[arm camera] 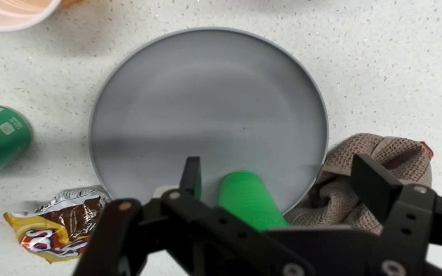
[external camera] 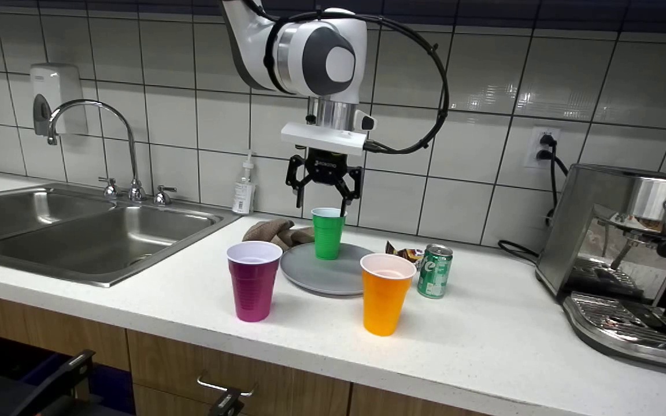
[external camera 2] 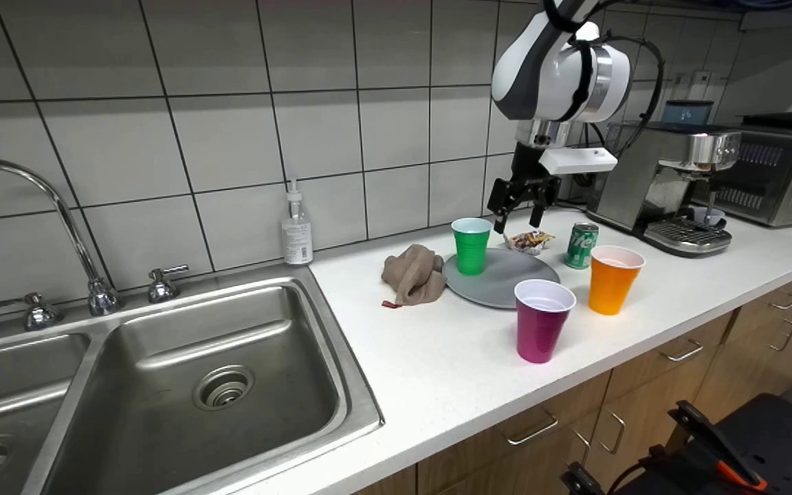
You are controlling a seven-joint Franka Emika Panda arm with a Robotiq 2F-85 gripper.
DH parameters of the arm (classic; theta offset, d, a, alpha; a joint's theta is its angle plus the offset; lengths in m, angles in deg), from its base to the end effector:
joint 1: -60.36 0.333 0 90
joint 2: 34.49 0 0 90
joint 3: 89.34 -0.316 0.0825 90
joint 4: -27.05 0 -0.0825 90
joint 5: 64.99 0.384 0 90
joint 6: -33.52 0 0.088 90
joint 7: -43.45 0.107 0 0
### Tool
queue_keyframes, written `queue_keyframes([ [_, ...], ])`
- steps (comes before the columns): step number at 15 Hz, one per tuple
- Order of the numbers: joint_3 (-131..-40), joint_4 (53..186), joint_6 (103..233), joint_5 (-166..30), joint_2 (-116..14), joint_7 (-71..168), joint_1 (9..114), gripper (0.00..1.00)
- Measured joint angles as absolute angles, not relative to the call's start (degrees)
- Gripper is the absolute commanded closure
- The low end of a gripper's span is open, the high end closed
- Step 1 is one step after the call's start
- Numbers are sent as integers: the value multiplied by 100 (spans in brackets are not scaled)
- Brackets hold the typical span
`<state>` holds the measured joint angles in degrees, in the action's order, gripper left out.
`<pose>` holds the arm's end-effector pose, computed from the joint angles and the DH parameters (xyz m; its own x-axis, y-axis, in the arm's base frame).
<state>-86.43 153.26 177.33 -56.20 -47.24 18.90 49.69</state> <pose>0.5453 -0.1327 0.2885 0.9915 0.0700 0.1098 0.0756 -0.9960 -0.0480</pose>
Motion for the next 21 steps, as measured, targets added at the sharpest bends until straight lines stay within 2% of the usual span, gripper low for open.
queue_keyframes([
  [9,-8643,15371,17732,-5612,-4690,1800,4970,0],
  [21,-8577,16194,17731,-5410,-3821,642,4969,0],
])
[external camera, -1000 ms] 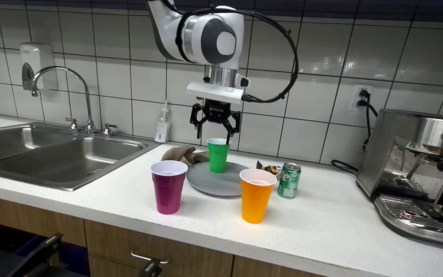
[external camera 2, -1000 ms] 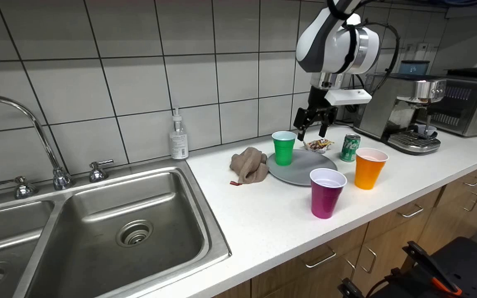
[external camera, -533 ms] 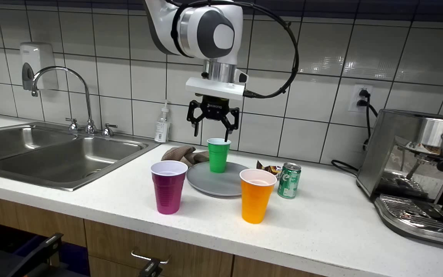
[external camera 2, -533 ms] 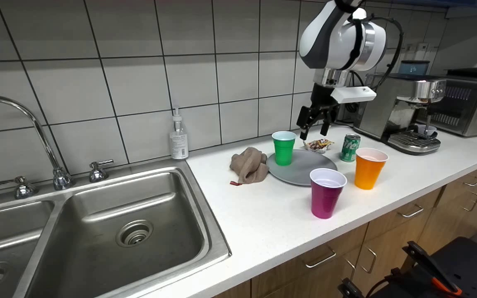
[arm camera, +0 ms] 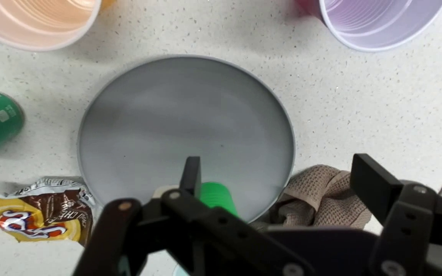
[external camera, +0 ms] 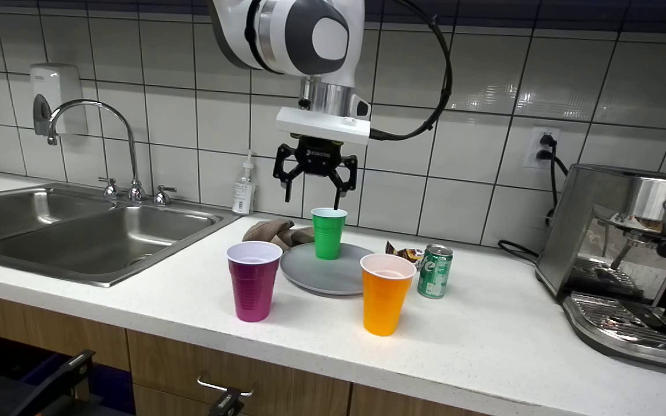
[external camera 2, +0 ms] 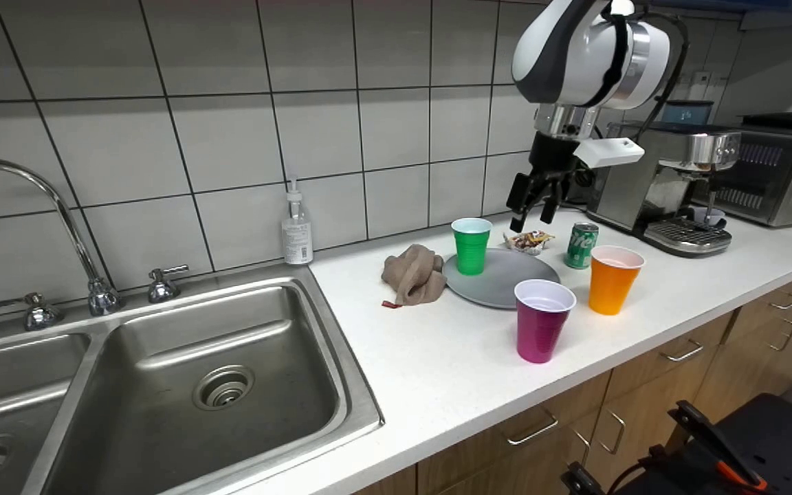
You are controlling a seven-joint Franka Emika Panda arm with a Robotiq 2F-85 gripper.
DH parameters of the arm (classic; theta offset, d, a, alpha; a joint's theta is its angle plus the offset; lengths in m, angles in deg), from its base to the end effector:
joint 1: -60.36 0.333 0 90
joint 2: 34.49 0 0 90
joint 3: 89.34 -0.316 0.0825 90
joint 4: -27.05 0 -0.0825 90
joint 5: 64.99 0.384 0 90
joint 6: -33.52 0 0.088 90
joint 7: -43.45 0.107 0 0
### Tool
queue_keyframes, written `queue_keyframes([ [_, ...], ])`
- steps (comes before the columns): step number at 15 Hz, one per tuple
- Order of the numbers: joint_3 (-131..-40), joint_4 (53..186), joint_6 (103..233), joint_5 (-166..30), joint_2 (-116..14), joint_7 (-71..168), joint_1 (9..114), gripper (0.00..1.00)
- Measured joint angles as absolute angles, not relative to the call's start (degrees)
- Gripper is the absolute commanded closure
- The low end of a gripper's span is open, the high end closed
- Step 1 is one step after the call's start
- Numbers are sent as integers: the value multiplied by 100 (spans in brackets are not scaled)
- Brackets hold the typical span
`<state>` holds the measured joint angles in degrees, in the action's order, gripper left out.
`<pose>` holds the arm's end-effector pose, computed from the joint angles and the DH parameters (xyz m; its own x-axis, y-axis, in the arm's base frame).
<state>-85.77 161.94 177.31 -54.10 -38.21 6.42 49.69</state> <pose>0.4996 -0.1283 0.3108 0.9606 0.2415 0.1378 0.2500 -0.9671 -0.0475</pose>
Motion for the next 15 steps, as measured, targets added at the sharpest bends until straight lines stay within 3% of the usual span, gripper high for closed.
queue_keyframes([
  [15,-8317,17114,17733,-5437,-3342,-45,4998,0],
])
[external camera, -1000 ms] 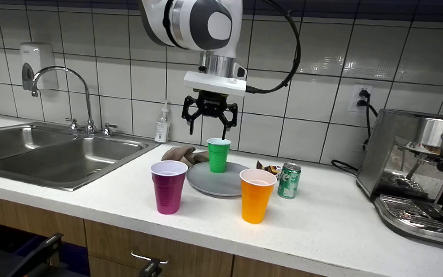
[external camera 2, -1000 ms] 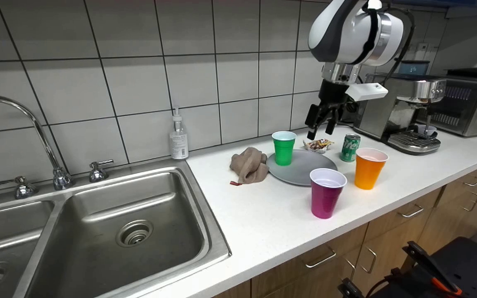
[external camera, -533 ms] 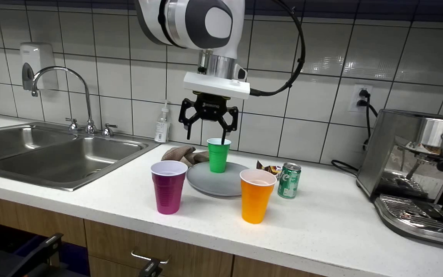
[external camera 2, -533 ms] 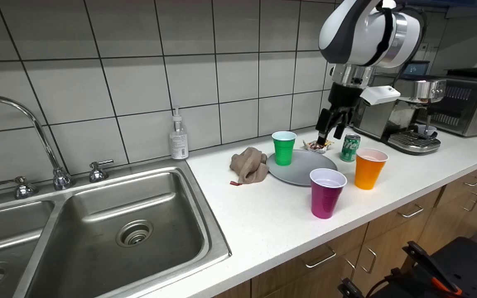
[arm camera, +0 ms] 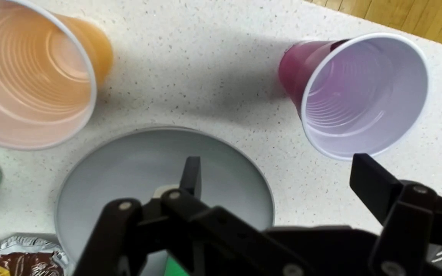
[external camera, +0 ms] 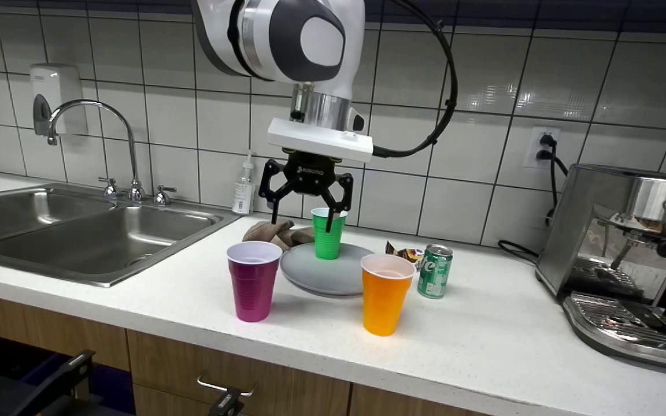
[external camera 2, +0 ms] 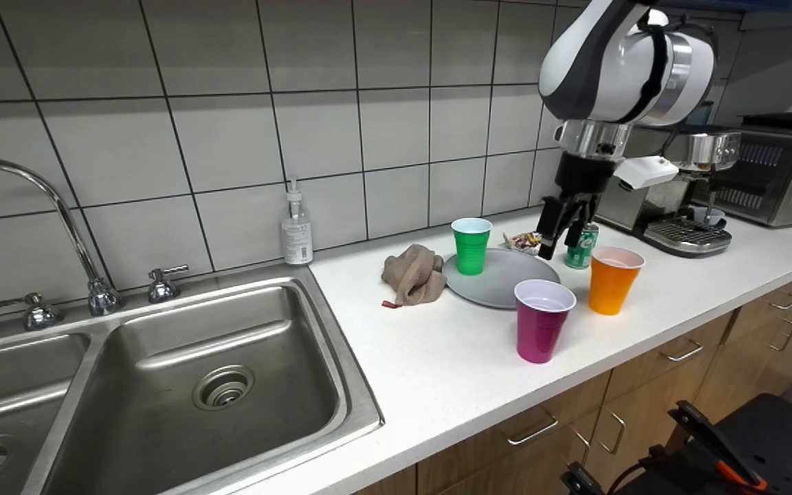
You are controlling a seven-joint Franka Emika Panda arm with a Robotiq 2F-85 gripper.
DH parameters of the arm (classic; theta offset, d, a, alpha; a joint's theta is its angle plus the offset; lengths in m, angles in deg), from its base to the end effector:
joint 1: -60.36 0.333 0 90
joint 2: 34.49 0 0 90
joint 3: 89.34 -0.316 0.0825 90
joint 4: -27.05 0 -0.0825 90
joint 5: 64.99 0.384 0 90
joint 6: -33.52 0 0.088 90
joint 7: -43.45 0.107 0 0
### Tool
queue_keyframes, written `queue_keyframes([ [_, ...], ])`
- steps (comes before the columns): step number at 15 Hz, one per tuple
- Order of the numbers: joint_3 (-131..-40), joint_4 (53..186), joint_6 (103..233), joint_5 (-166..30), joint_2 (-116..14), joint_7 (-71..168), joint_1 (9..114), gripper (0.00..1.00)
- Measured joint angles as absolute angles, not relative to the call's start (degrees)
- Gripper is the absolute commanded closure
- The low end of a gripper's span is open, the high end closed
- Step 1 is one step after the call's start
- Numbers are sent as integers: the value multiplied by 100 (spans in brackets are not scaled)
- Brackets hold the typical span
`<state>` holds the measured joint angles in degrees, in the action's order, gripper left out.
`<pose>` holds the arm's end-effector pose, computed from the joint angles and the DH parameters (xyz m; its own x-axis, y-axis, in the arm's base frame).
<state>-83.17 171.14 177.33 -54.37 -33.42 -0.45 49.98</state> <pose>0.4433 -0.1331 0.2874 0.9444 0.3184 0.0819 0.3245 -0.9427 -0.0778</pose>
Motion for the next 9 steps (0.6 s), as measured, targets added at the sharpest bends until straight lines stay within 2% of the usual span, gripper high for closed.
queue_keyframes([
  [9,-8317,17361,17853,-5585,-3337,-45,5039,0],
])
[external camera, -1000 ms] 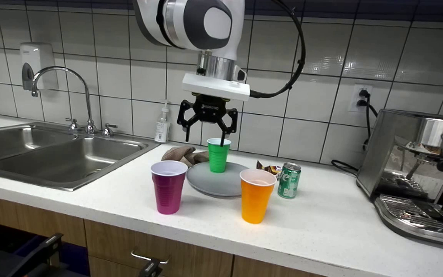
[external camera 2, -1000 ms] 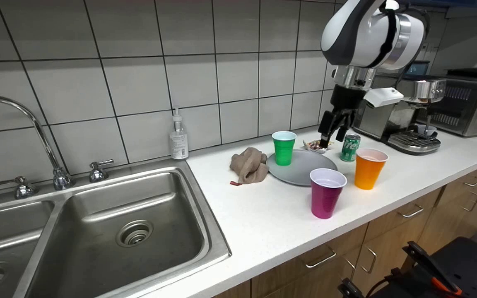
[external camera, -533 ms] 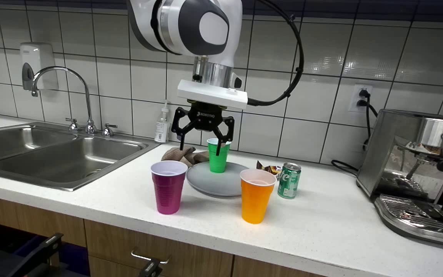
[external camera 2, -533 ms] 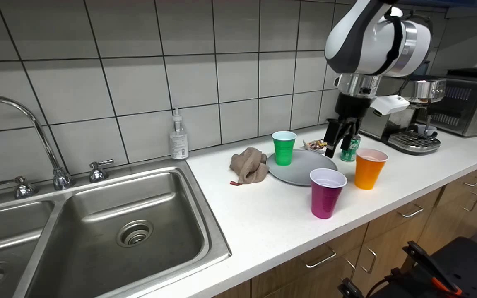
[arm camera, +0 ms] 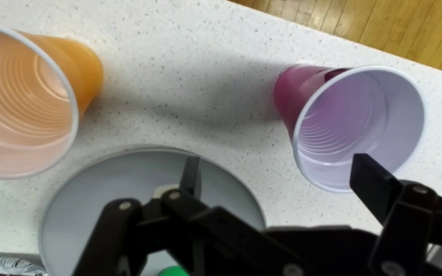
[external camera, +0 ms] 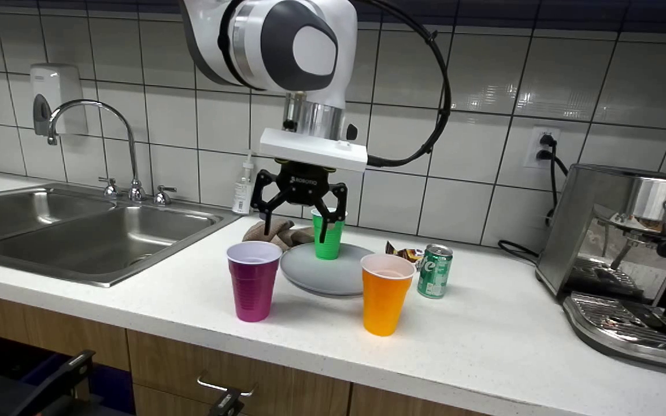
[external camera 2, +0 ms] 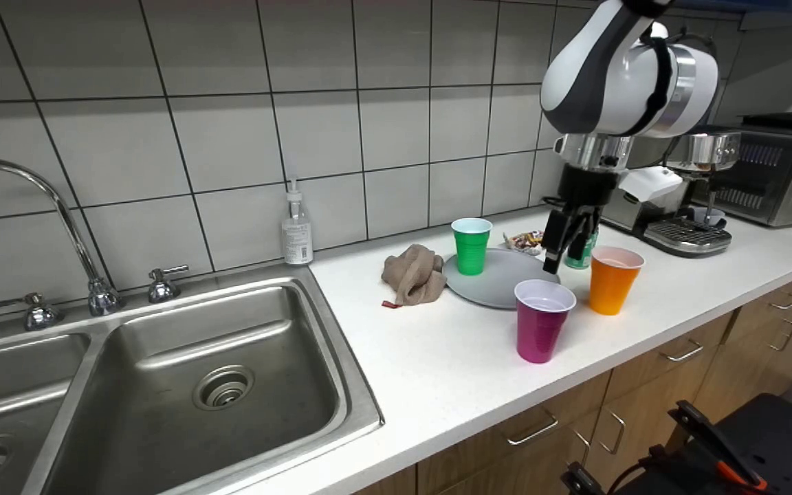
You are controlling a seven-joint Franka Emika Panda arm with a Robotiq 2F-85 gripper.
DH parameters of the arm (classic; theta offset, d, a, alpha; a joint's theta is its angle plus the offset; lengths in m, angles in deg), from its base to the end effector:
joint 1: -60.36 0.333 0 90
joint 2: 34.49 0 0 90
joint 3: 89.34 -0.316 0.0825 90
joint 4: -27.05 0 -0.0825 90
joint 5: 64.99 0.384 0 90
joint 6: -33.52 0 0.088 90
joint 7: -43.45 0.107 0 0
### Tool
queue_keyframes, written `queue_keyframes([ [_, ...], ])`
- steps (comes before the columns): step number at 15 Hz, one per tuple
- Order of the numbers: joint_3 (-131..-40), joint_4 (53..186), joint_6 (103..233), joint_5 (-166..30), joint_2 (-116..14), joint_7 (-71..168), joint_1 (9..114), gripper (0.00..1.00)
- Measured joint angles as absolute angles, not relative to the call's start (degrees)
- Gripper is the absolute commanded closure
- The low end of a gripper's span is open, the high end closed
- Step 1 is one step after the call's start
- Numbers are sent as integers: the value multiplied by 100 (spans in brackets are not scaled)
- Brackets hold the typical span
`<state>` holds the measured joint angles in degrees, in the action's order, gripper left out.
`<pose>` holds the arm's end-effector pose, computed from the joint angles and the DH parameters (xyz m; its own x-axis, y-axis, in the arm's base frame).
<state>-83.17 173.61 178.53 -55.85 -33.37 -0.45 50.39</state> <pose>0.4310 -0.1264 0.2733 0.9375 0.3437 0.0540 0.3470 -0.9348 -0.0760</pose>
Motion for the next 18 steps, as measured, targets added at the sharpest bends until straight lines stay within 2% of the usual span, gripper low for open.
queue_keyframes([
  [18,-8317,17786,18839,-6077,-3561,180,5208,0],
])
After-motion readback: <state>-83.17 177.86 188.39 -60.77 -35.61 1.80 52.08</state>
